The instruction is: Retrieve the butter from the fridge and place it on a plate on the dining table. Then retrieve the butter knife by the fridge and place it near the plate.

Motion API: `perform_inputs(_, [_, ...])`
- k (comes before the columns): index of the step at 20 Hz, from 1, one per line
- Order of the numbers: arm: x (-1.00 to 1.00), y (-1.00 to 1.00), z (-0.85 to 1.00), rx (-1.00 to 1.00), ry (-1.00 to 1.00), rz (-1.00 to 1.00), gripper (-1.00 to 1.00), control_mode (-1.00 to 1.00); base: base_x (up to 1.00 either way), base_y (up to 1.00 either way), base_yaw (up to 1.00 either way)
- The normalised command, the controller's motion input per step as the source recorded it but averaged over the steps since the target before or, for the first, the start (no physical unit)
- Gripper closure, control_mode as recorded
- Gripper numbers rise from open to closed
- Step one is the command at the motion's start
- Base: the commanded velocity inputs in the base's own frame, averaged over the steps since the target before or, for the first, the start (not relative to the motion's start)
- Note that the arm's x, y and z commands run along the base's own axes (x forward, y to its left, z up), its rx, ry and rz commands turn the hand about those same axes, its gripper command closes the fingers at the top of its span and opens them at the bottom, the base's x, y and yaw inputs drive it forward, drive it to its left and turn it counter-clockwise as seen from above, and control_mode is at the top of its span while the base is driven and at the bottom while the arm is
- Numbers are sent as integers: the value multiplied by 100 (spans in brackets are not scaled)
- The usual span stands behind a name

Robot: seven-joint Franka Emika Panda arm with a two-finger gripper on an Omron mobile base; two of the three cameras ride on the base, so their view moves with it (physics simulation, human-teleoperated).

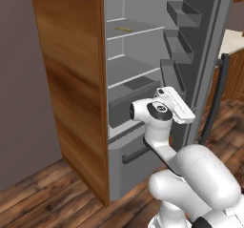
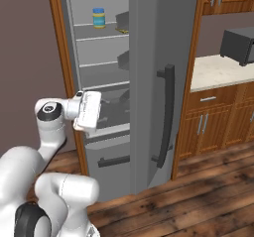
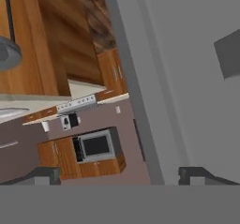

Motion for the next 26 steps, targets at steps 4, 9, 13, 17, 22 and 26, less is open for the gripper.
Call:
perform_inputs(4, [0,-6,38,-6,5,6,-100,-100,0,0,0])
perform_inputs(9, [15,-8,4,0,2,8,-100,-100,0,0,0])
perform_inputs(13, [30,-7,0,0,0,12,-100,-100,0,0,0])
perform_inputs(17, [27,-7,6,0,0,13,-100,-100,0,0,0])
perform_inputs(22, [22,-14,9,0,2,12,-100,-100,0,0,0])
perform_inputs(26, [9,-39,14,0,8,11,-100,-100,0,0,0])
